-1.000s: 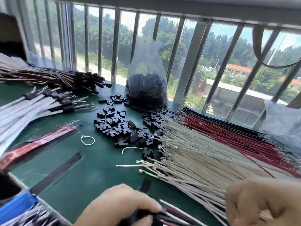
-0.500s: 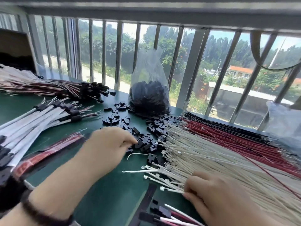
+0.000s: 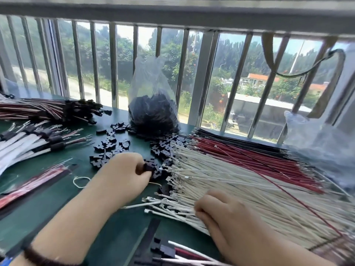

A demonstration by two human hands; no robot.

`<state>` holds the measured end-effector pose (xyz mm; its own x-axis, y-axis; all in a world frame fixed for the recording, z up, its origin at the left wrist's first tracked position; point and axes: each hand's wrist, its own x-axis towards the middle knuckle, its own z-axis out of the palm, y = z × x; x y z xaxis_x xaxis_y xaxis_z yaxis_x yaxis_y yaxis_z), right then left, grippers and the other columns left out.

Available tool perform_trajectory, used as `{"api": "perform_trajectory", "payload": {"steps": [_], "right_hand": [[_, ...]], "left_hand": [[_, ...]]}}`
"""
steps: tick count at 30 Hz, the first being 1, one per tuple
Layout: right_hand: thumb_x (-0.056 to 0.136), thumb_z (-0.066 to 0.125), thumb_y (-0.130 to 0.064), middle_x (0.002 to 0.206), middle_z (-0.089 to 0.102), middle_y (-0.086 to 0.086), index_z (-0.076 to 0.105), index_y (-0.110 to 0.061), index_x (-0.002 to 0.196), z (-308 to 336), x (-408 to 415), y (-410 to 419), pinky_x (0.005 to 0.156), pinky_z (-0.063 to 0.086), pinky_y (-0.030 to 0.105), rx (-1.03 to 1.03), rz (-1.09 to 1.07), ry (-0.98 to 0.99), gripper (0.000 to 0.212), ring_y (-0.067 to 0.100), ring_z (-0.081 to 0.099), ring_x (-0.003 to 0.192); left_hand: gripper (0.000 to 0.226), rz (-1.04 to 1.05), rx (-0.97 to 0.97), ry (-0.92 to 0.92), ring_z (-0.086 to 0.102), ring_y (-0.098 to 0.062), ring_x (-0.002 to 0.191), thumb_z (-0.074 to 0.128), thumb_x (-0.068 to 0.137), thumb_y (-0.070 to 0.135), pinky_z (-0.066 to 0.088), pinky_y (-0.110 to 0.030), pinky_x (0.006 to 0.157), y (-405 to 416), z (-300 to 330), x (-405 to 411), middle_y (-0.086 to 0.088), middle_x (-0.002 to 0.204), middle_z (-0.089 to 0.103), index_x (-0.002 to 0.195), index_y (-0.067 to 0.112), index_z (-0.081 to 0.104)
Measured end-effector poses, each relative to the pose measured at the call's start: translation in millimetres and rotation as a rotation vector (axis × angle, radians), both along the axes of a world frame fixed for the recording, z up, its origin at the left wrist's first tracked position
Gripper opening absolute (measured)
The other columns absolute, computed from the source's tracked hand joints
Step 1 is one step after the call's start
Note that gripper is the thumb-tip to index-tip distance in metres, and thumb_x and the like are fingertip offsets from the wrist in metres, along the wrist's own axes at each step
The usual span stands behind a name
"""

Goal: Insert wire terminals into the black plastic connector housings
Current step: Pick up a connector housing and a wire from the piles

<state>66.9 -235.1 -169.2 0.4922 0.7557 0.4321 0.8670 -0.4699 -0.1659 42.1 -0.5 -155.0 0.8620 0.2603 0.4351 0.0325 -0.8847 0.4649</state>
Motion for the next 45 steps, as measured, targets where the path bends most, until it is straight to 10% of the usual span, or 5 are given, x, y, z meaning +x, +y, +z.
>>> {"api": "perform_trajectory", "payload": {"steps": [4, 12, 23, 36, 45], "right_hand": [[0.084, 0.056, -0.002, 0.083, 0.059, -0.011, 0.063, -0.027, 0.109, -2, 3, 0, 0.059, 0.049, 0.016, 0.347, 0.064, 0.017, 0.036, -0.001, 0.056, 0.068], [0.084, 0.061, -0.004, 0.085, 0.062, -0.012, 0.072, -0.020, 0.103, -3, 2, 1, 0.068, 0.040, 0.005, 0.381, 0.064, 0.017, 0.027, -0.001, 0.057, 0.075], [0.082, 0.068, -0.030, 0.076, 0.059, -0.017, 0.067, -0.032, 0.082, 0, 1, 1, 0.058, 0.045, 0.015, 0.363, 0.086, 0.074, 0.001, 0.005, 0.056, 0.064], [0.087, 0.056, -0.033, 0.074, 0.055, -0.018, 0.063, -0.031, 0.085, 2, -1, -1, 0.053, 0.048, 0.035, 0.238, 0.098, 0.039, 0.008, 0.004, 0.052, 0.064], [0.087, 0.055, -0.034, 0.071, 0.049, -0.022, 0.060, -0.032, 0.084, 2, 0, -2, 0.052, 0.044, 0.029, 0.243, 0.097, 0.032, 0.006, -0.001, 0.047, 0.064]], "left_hand": [[0.024, -0.074, -0.299, -0.042, 0.044, -0.009, 0.042, 0.067, 0.070, 0.024, 0.033, -0.014, 0.042, -7, 8, -41, 0.000, 0.052, 0.057, 0.059, 0.010, 0.051], [0.011, -0.265, -0.752, 0.006, 0.053, -0.003, 0.048, 0.068, 0.075, 0.009, 0.041, -0.011, 0.050, -30, -6, -54, -0.001, 0.058, 0.068, 0.070, 0.017, 0.065], [0.034, -0.401, -0.786, -0.027, 0.058, -0.001, 0.058, 0.061, 0.056, 0.055, 0.045, -0.008, 0.057, -35, -17, -58, -0.002, 0.069, 0.069, 0.083, 0.038, 0.073], [0.005, -0.522, -0.888, 0.006, 0.046, -0.009, 0.045, 0.064, 0.083, 0.036, 0.038, -0.013, 0.046, -43, -26, -56, -0.003, 0.058, 0.062, 0.086, 0.035, 0.067], [0.036, -0.570, -0.975, 0.095, 0.059, -0.007, 0.047, 0.068, 0.063, 0.019, 0.041, -0.007, 0.045, -41, -17, -62, -0.005, 0.063, 0.071, 0.096, 0.031, 0.074]]}}
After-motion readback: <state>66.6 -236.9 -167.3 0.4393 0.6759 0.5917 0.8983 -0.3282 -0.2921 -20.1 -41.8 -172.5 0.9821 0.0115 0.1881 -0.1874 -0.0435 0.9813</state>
